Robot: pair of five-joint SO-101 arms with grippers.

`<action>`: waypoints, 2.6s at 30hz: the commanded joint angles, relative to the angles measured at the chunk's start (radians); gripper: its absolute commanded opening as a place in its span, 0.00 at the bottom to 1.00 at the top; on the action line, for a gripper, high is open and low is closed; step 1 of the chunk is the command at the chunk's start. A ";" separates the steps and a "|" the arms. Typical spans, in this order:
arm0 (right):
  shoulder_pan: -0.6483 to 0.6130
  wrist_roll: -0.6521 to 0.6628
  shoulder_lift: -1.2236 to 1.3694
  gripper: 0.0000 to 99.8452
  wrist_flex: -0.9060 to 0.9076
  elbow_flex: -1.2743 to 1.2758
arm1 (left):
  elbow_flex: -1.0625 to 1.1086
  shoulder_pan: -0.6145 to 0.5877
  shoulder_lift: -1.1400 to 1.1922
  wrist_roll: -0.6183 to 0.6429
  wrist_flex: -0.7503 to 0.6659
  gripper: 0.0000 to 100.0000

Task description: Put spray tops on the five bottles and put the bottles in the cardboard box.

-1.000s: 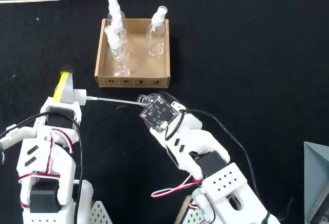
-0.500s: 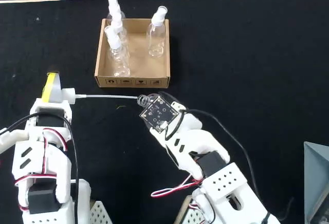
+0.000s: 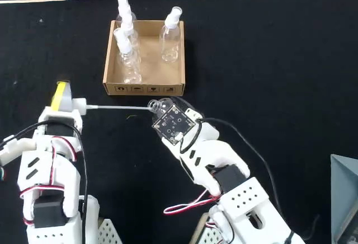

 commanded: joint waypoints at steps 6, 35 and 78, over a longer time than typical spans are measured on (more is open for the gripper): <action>-0.020 -0.002 -0.022 0.01 -0.031 -0.008 | -0.005 0.033 -0.008 0.002 0.003 0.03; -0.037 -0.031 -0.030 0.01 -0.038 0.016 | 0.036 0.133 -0.008 -0.040 -0.006 0.03; -0.087 -0.069 -0.030 0.01 -0.038 0.030 | 0.076 0.294 -0.008 -0.135 -0.006 0.03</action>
